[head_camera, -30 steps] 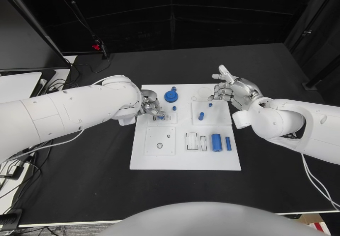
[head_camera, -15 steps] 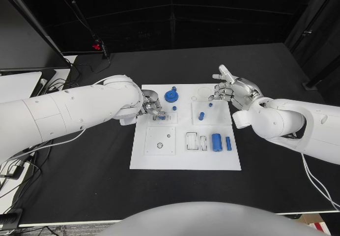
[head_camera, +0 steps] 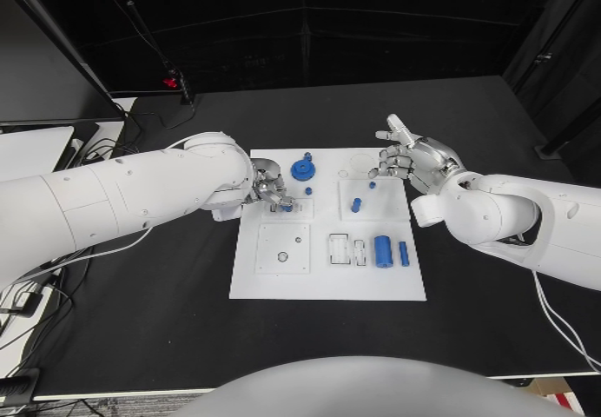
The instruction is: Assemble the parts on the task board
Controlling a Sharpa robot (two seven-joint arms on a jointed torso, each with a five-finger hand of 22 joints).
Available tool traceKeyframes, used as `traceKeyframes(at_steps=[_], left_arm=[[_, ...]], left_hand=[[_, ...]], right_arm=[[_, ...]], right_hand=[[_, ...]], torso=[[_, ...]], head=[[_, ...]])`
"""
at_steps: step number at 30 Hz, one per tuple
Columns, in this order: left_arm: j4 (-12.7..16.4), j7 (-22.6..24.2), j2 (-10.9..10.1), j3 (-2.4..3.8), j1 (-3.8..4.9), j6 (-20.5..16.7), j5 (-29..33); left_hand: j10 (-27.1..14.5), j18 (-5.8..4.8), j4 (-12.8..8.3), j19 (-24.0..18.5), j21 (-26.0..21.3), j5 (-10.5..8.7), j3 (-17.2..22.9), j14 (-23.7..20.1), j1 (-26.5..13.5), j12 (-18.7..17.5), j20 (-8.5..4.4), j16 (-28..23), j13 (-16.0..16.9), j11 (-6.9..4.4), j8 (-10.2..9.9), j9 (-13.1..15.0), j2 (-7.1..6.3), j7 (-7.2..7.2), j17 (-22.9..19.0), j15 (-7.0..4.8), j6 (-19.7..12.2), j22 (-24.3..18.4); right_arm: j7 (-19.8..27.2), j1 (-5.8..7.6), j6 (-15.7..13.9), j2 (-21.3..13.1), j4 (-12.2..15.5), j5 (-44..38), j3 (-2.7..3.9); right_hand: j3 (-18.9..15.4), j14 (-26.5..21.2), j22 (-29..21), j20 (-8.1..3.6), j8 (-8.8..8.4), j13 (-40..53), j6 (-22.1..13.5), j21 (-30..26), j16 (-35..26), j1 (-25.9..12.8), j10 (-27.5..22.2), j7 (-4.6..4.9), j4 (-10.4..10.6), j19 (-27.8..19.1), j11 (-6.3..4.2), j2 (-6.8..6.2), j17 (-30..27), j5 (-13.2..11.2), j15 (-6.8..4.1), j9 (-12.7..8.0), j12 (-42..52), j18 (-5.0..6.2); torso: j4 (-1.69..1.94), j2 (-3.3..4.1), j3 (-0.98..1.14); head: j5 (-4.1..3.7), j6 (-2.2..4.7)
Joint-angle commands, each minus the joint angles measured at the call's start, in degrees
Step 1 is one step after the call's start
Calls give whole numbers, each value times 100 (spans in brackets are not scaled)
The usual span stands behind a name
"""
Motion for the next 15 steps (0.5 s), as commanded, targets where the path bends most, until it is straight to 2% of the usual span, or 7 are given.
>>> traceKeyframes(at_steps=[1, 15], left_arm=[[-2, -203, -7, -34, -46, 142, -10], [-6, -212, -1, -34, -52, 86, -10]], left_hand=[[588, -37, 8, 598, 18, -34, 18, 613, -47, 19, 53, 5, 1505, 50, -33, -4, -35, 1, 1509, 45, -66, 1510], [588, -37, -8, 598, 18, -31, 52, 613, -60, 19, 75, 5, 1505, 62, -38, 16, -9, 6, 1509, 64, -109, 1510]], right_arm=[[37, 7, 29, 0, 12, 33, 3], [32, 7, 44, 8, 5, 87, 3]], right_hand=[[-22, -53, -9, 11, 21, -5, -48, -30, 40, -2, -26, 599, 3, -16, 18, 53, -5, 28, 3, -5, 29, 96], [-28, -57, -12, 13, 34, -19, -52, -30, 51, -12, -26, 603, 3, -16, 21, 62, -20, 31, 5, -11, 40, 96]], torso=[[0, 2, 1], [0, 1, 1]], head=[[-5, -7], [-13, -23]])
